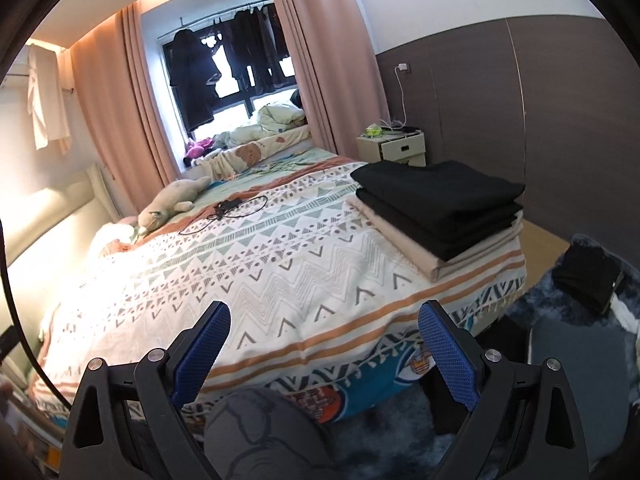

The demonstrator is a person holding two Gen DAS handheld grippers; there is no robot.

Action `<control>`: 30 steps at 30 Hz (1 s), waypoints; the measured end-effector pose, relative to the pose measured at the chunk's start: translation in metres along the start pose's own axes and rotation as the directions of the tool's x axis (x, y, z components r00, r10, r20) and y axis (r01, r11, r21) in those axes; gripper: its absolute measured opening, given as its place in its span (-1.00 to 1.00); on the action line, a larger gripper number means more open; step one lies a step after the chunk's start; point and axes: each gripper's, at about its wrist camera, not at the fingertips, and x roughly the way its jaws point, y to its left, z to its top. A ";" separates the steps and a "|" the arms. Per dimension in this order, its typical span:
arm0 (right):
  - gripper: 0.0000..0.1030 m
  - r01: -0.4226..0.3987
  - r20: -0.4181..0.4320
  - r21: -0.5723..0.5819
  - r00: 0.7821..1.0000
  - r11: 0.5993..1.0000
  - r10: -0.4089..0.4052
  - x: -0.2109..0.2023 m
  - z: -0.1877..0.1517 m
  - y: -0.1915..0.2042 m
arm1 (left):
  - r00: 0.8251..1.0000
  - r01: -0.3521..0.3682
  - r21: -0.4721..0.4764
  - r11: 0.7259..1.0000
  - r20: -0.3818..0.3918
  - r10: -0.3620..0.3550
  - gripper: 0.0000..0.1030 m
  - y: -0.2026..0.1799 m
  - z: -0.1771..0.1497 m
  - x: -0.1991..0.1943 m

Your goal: Fold large clothes

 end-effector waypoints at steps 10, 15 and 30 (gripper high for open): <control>0.85 0.003 -0.037 -0.043 0.999 0.999 -0.004 0.010 -0.022 0.020 | 0.999 -0.039 -0.052 0.998 0.007 0.040 0.96 0.023 -0.008 -0.005; 0.85 -0.002 -0.042 -0.027 0.999 1.000 0.001 0.012 -0.024 0.018 | 0.999 -0.043 -0.058 0.997 0.013 0.044 0.96 0.025 -0.008 -0.010; 0.85 -0.025 -0.060 -0.012 0.998 1.000 0.025 0.016 -0.021 0.018 | 0.999 -0.049 -0.042 0.998 0.019 0.049 0.97 0.017 -0.004 -0.012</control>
